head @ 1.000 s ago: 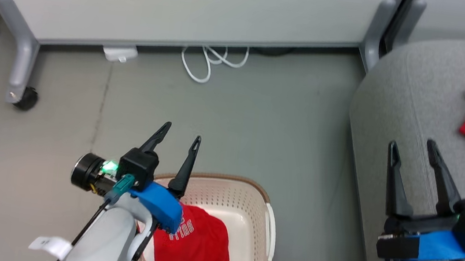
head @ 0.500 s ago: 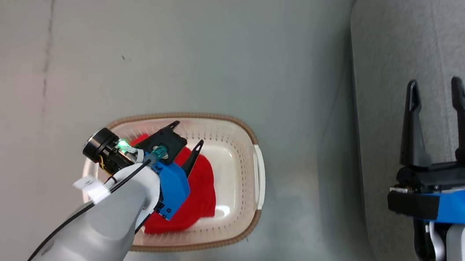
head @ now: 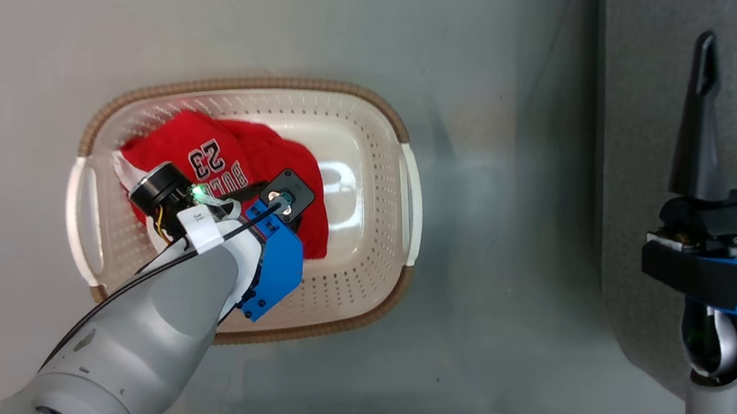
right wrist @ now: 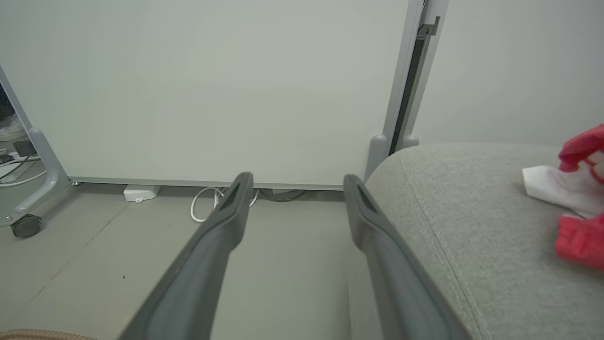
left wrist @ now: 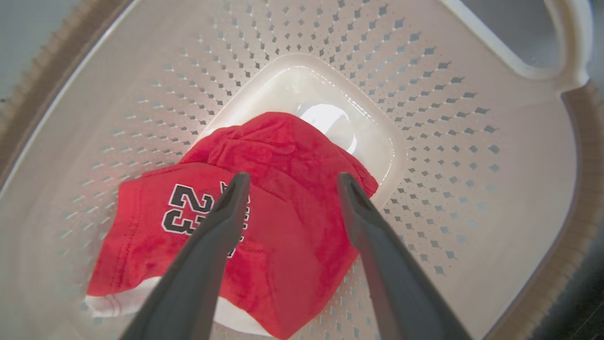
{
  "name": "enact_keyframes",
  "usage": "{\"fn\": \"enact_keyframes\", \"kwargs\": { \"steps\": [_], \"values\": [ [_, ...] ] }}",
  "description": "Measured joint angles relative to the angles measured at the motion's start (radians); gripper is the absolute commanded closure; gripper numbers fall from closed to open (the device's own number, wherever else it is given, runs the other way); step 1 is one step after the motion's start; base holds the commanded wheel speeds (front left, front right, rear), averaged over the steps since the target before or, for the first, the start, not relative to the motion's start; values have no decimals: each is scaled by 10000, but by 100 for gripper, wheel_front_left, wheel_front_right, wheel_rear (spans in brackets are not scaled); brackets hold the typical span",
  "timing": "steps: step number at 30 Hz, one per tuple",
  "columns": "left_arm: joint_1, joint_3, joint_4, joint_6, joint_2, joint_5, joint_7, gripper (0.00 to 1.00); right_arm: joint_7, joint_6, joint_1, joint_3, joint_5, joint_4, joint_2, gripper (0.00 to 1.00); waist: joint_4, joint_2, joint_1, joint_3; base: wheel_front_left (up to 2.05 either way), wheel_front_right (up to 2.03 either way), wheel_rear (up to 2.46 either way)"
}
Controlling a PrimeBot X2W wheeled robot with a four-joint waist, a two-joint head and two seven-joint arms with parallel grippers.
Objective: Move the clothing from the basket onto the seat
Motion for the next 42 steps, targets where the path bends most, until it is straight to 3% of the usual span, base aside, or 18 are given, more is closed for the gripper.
{"fn": "enact_keyframes", "kwargs": {
  "steps": [8, 14, 25, 36, 37, 38, 39, 40, 42],
  "values": [
    [-467, -476, 288, 10, 247, -276, 495, 0, 0, 0, -260, -58, -15, -598, 17, 0, -164, 0, 0, 1219, 0, 0, 0],
    [-766, -752, 416, 604, 552, 31, 844, 0, -2, 0, -281, -194, -96, -1151, 52, 0, -267, -1, 0, 1978, 0, 0, 0],
    [-1172, -418, 474, 945, 874, -449, 968, 0, 0, 0, -343, 38, -268, -1918, 54, 0, -357, 0, -1, 2994, 0, 0, 0],
    [-1390, -393, 477, 932, 978, -688, 1024, 0, 0, 0, -345, 132, -268, -2485, 150, 0, -563, 0, -3, 3391, 0, 0, 0],
    [-1403, -401, 477, 928, 974, -690, 1055, 16, 0, 0, -344, 130, -268, -2485, 150, 0, -558, 0, -2, 3392, 0, 0, 0],
    [-1407, -412, 477, 928, 963, -690, 1057, 56, 0, 0, -342, 127, -268, -2483, 150, 0, -552, 0, -2, 3390, 0, 0, 0],
    [-1415, -426, 477, 928, 959, -690, 1057, 75, 0, 0, -341, 127, -268, -2481, 150, 0, -547, 0, -3, 3386, 0, 0, 0],
    [-1419, -441, 477, 928, 947, -690, 1055, 100, 0, 0, -340, 128, -267, -2476, 150, 0, -541, 0, -2, 3378, 0, 0, 0],
    [-1419, -495, 477, 853, 918, -690, 1009, 100, 0, 0, -341, 132, -261, -2452, 150, 0, -537, 0, -2, 3362, 0, 0, 0]
  ]
}}
